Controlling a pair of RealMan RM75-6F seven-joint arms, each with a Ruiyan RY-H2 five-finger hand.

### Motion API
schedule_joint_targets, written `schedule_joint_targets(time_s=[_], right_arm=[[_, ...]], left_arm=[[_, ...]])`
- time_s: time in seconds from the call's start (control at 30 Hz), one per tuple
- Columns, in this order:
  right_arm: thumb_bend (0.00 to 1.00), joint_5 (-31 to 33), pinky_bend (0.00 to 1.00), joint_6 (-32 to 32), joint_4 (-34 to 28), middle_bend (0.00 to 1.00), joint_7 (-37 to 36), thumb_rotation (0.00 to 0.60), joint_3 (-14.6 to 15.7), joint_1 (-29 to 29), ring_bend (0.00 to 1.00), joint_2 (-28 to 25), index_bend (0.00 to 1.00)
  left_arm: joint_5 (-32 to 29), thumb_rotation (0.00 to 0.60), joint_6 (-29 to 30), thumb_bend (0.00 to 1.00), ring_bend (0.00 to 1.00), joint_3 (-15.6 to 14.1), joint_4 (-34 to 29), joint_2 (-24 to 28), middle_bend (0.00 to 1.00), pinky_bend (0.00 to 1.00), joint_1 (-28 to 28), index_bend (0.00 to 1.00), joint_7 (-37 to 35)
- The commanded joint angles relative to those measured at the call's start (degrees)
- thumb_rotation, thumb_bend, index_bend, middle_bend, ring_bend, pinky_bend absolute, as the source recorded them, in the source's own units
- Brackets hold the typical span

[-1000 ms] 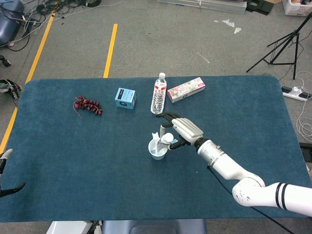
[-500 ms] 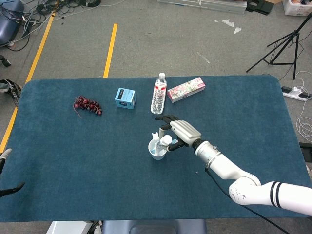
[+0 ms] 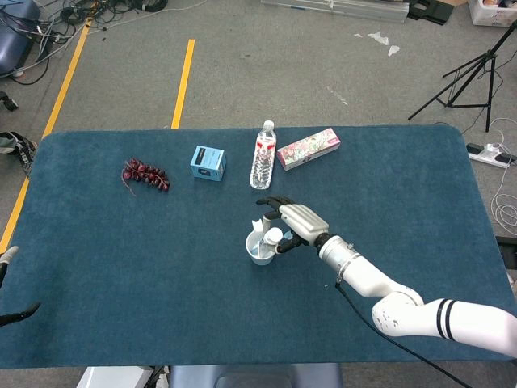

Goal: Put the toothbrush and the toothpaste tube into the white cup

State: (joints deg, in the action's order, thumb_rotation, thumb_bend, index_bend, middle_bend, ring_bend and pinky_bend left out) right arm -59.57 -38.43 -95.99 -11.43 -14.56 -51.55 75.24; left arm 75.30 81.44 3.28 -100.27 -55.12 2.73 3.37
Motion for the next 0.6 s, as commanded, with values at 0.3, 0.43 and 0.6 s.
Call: schedule_joint_targets(time_s=[0.3, 0.43, 0.6], right_arm=[[0.22, 0.3, 0.04, 1.3, 3.0, 0.14, -0.4, 0.600, 0.5, -0.6, 0.00, 2.7, 0.66], [0.22, 0.0, 0.04, 1.7, 4.0, 0.14, -0.6, 0.600, 0.6, -0.7, 0.00, 3.7, 0.66], [0.22, -0.2, 0.04, 1.7, 4.7, 0.14, -0.5, 0.600, 0.9, -0.7, 0.00, 4.5, 0.66]], left_arm=[[0.1, 0.600, 0.1, 0.00, 0.07, 0.0, -0.1, 0.1, 0.17, 0.21, -0.1, 0.09, -0.2], [0.1, 0.600, 0.2, 0.00, 0.07, 0.0, -0.1, 0.2, 0.17, 0.21, -0.1, 0.09, -0.4], [0.2, 0.600, 0.3, 0.00, 0.07, 0.0, -0.2, 0.3, 0.17, 0.21, -0.2, 0.09, -0.6]])
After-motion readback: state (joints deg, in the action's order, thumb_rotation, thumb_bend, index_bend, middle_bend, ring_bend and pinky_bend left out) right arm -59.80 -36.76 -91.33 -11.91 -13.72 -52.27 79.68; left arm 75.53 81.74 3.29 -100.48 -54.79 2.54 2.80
